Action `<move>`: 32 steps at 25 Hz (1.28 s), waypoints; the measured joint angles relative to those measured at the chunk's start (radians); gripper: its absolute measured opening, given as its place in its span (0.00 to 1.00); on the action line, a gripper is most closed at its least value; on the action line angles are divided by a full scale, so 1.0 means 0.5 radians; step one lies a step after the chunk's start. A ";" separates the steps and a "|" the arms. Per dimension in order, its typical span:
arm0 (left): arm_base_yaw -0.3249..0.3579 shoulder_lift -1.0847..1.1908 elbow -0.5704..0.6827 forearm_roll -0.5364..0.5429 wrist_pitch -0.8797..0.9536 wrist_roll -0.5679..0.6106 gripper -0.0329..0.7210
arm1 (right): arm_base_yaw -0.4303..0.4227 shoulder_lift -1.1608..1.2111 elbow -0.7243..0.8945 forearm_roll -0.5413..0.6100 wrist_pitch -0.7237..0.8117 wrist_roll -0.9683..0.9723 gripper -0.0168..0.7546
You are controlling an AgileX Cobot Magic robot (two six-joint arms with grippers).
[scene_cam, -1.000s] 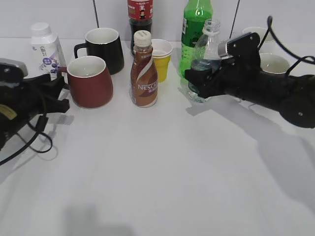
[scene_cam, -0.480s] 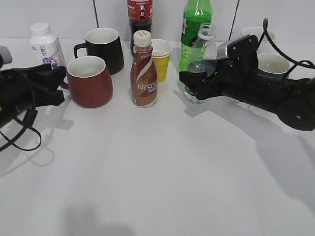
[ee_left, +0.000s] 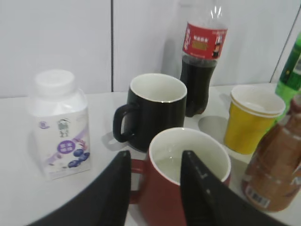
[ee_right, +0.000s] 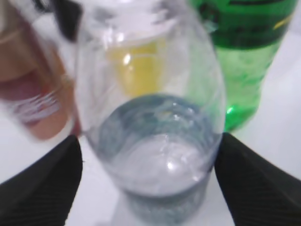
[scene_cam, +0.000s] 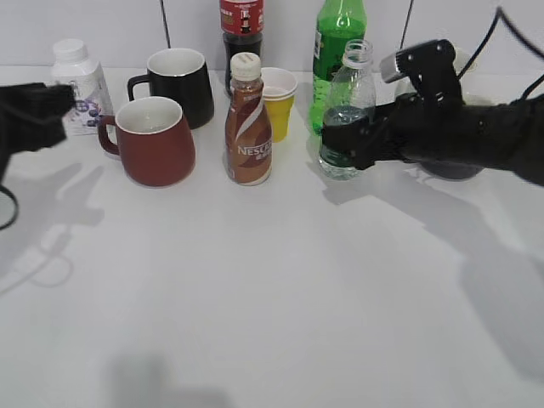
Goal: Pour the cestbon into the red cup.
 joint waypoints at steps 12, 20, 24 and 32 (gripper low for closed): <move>0.000 -0.881 -0.191 -0.206 1.398 -0.093 0.41 | 0.000 -0.272 0.000 -0.988 0.344 1.054 0.88; 0.000 -1.067 -0.589 -0.446 2.878 0.008 0.41 | 0.000 -0.394 0.000 -1.597 0.351 1.809 0.88; 0.000 -1.077 -0.681 -0.529 3.500 0.151 0.41 | 0.000 -0.576 0.024 -1.923 0.251 2.340 0.86; 0.000 -1.308 -0.686 -0.520 3.712 0.173 0.37 | 0.000 -0.928 0.185 -1.976 0.148 2.514 0.84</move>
